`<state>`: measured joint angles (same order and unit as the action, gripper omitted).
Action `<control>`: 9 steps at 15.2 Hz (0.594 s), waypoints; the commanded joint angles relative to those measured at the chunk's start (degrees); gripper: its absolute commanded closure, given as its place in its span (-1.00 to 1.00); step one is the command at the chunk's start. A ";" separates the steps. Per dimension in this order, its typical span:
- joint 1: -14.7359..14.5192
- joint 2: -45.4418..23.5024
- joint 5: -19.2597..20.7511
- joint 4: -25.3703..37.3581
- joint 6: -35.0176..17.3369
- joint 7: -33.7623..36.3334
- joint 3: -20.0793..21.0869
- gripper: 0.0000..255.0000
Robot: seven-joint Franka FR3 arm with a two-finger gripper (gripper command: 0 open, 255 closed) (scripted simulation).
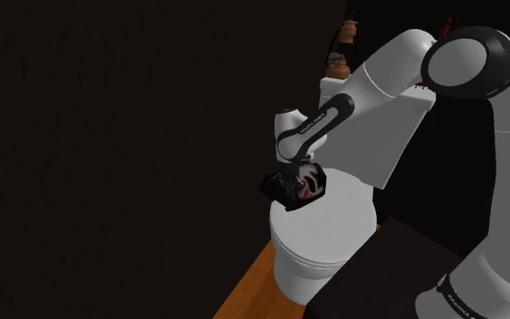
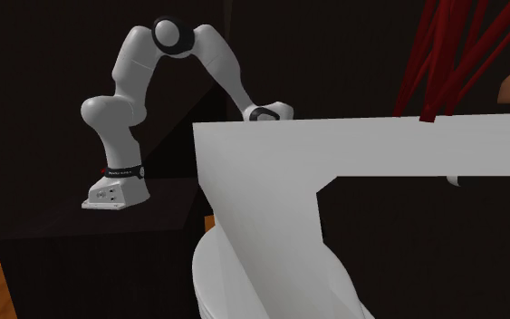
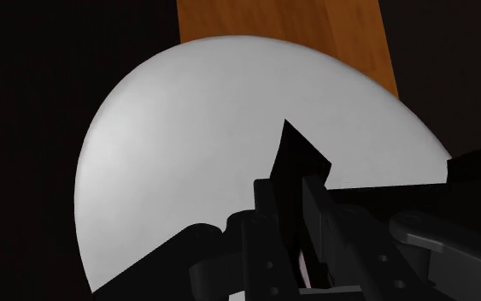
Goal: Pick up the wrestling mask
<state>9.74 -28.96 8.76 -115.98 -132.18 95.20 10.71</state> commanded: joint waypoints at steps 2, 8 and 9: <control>0.17 2.02 -0.55 -0.19 1.79 -0.30 0.41 1.00; 0.50 5.05 -1.41 -0.16 4.78 -0.88 0.89 1.00; 0.50 5.05 -1.41 -0.16 4.78 -0.88 0.89 1.00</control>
